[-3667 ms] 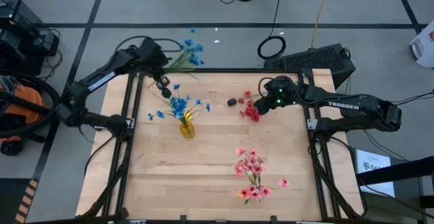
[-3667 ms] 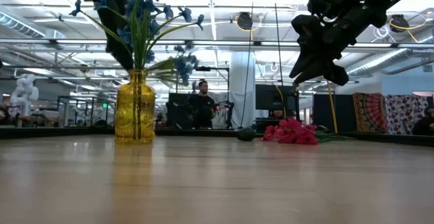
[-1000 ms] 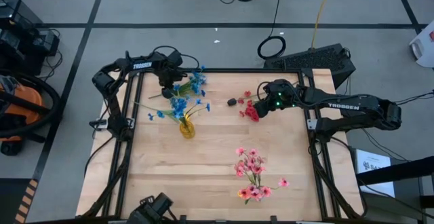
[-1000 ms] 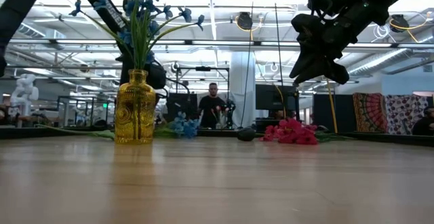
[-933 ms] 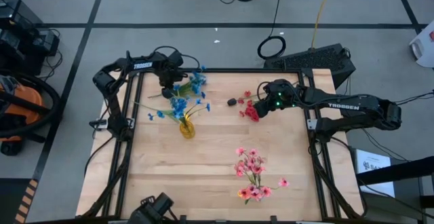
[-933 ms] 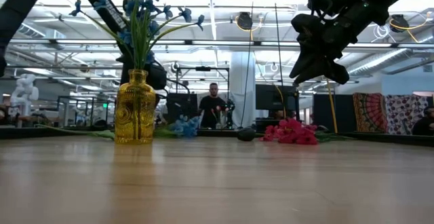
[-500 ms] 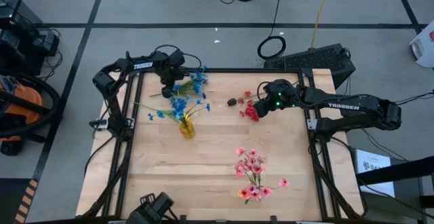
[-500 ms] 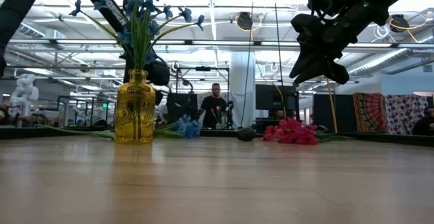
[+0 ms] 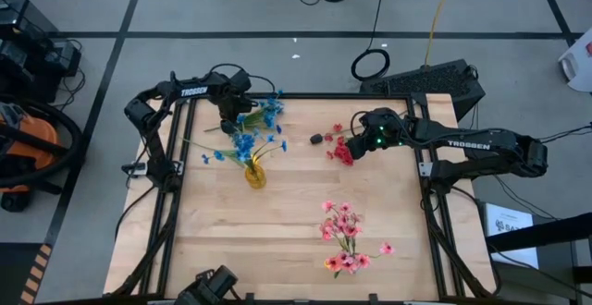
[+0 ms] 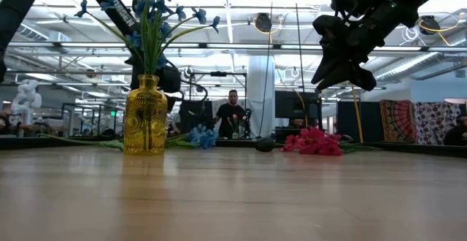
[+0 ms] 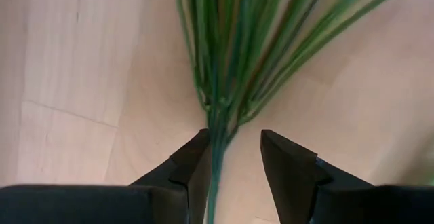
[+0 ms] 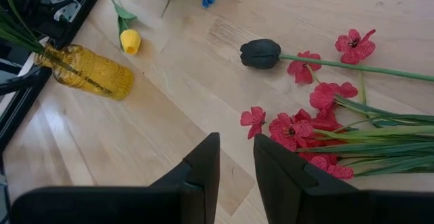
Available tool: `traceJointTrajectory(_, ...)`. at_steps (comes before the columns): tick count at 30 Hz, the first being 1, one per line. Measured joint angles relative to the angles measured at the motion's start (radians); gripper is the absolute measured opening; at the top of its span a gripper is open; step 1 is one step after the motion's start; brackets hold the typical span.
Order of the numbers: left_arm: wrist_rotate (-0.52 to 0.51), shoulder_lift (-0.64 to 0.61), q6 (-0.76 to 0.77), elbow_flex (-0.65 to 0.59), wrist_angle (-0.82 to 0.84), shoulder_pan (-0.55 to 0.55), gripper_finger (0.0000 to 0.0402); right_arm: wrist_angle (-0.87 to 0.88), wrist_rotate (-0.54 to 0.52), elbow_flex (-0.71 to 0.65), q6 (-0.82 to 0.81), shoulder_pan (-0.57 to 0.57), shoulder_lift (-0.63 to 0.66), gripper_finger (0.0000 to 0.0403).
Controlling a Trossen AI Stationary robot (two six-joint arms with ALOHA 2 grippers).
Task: Sort flowers into vase by color
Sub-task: Put the blue flowers into the yellow vase
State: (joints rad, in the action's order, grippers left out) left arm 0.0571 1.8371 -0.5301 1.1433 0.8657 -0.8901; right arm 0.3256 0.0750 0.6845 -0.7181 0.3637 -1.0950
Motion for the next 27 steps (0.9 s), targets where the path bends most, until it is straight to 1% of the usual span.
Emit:
traceJointTrajectory(5, -0.024, 0.002, 0.004, -0.044, -0.077, 0.001, 0.0136, 0.0, 0.0, 0.0, 0.0, 0.0, 0.0, 0.0083)
traceJointTrajectory(8, -0.05, -0.002, 0.044, -0.067, -0.101, 0.008, 0.0128, 0.0, 0.0, 0.0, 0.0, 0.0, 0.0, 0.0083)
traceJointTrajectory(10, -0.051, -0.002, 0.072, -0.072, -0.102, 0.011, 0.0105, 0.0, 0.0, 0.0, 0.001, 0.0, 0.0, 0.0083)
traceJointTrajectory(14, -0.049, 0.0, 0.158, -0.073, -0.104, 0.013, 0.0022, 0.0, -0.001, 0.0, 0.004, 0.0, 0.0, 0.0083)
traceJointTrajectory(19, 0.003, -0.013, 0.25, -0.074, -0.104, 0.012, 0.0006, 0.0, -0.001, 0.0, 0.012, 0.0, 0.0, 0.0083)
traceJointTrajectory(21, 0.009, -0.034, 0.278, -0.078, -0.091, 0.014, 0.0004, 0.0, -0.001, 0.0, 0.021, 0.0, 0.0, 0.0083)
traceJointTrajectory(23, 0.049, -0.078, 0.297, -0.083, -0.056, 0.014, 0.0002, 0.001, -0.001, 0.0, 0.026, -0.003, 0.0, 0.0083)
traceJointTrajectory(25, 0.074, -0.151, 0.318, -0.08, -0.052, 0.016, 0.0002, 0.001, -0.001, 0.0, 0.039, -0.009, 0.0, 0.0083)
traceJointTrajectory(27, 0.075, -0.226, 0.345, -0.079, -0.057, 0.015, 0.0001, 0.001, -0.001, 0.0, 0.051, -0.019, 0.0, 0.0083)
